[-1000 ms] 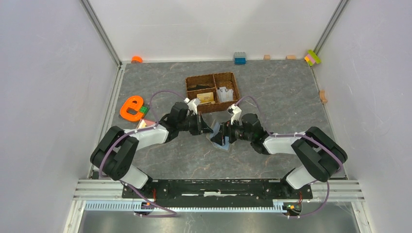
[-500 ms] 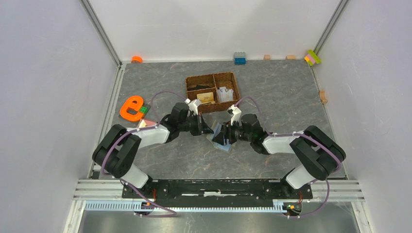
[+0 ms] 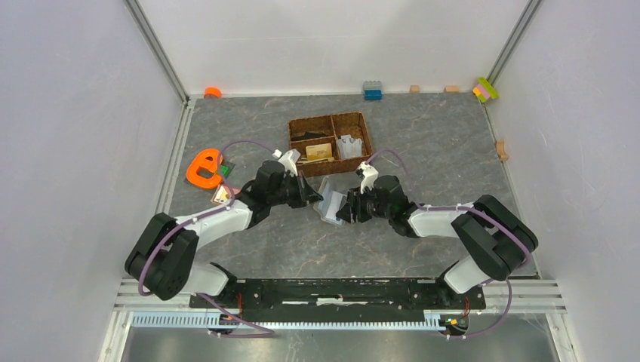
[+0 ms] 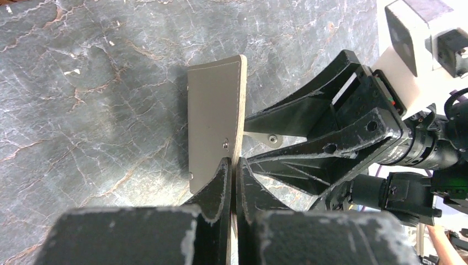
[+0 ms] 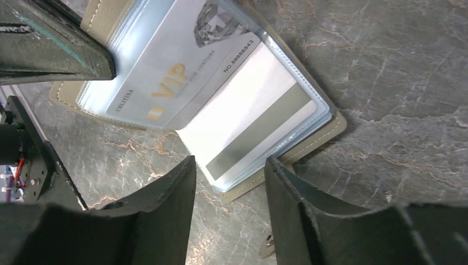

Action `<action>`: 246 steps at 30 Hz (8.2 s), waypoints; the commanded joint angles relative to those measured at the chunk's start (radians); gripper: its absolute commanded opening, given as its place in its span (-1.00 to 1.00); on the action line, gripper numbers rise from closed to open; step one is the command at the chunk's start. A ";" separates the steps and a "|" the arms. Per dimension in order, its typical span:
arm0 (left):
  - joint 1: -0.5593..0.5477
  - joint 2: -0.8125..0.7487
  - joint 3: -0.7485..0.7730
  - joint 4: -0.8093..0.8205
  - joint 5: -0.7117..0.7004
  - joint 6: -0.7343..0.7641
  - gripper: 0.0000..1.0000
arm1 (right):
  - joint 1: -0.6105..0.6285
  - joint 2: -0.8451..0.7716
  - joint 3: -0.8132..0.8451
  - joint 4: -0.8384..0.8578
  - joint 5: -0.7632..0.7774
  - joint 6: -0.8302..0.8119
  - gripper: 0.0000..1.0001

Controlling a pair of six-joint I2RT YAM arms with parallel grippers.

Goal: Take the credit cards out of the card holder
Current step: Remove the credit card from the card holder, then place the credit card in the storage box.

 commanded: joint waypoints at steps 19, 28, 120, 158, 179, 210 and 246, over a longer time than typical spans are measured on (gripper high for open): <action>0.000 0.063 0.060 -0.109 -0.051 0.063 -0.12 | -0.024 0.074 0.041 0.101 -0.124 0.009 -0.19; -0.001 0.177 0.128 -0.176 -0.049 0.095 0.04 | -0.024 0.066 0.038 0.100 -0.119 0.006 -0.18; 0.055 0.003 -0.224 0.891 0.391 -0.316 -0.95 | -0.134 -0.044 -0.207 0.813 -0.389 0.397 -0.47; 0.005 -0.040 -0.231 0.847 0.348 -0.283 -0.72 | -0.181 -0.048 -0.260 1.049 -0.414 0.515 -1.00; 0.069 -0.421 -0.305 0.467 0.082 -0.104 -0.83 | -0.214 -0.056 -0.257 0.912 -0.392 0.449 -1.00; 0.069 -0.713 -0.311 0.063 -0.286 -0.031 -0.95 | -0.285 0.062 0.506 -0.348 -0.040 -0.066 -1.00; 0.069 -0.673 -0.313 0.098 -0.242 -0.051 -0.96 | -0.282 0.131 0.669 -0.493 0.031 -0.133 0.18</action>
